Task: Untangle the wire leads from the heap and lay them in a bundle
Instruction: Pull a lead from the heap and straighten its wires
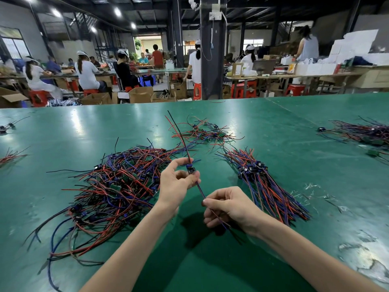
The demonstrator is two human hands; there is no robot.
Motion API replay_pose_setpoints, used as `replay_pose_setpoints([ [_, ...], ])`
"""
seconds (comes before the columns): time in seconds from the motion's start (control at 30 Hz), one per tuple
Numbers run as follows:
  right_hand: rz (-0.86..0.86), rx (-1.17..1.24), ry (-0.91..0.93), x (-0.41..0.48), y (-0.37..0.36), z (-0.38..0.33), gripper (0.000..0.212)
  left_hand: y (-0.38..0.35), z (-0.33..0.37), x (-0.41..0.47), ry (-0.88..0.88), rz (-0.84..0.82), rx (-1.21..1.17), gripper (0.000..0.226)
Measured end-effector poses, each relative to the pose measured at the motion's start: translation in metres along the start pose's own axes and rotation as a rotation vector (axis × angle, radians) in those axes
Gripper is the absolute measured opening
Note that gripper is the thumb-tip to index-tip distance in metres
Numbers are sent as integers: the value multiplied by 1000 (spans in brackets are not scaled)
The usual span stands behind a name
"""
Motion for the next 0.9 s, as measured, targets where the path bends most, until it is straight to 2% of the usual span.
replay_pose_setpoints([
  [0.23,-45,-93,27,-4,-4,2,12,16,2,10,6,115,-62,27],
  [0.53,-16,-298,191,-4,-7,-2,7,20,2,13,12,149,-78,24],
  [0.9,40,-436,357,-4,-10,-1,20,24,-1,15,118,188,-198,26],
])
Point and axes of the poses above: each hand's wrist, its own x-axis towards the middle knuckle, its own y-axis out of the back of the hand, z = x × y, the point moved 4 cm from there along x, towards the middle knuckle, and after that the axes turned 8 degrees about -x, right-handed, at the moved point
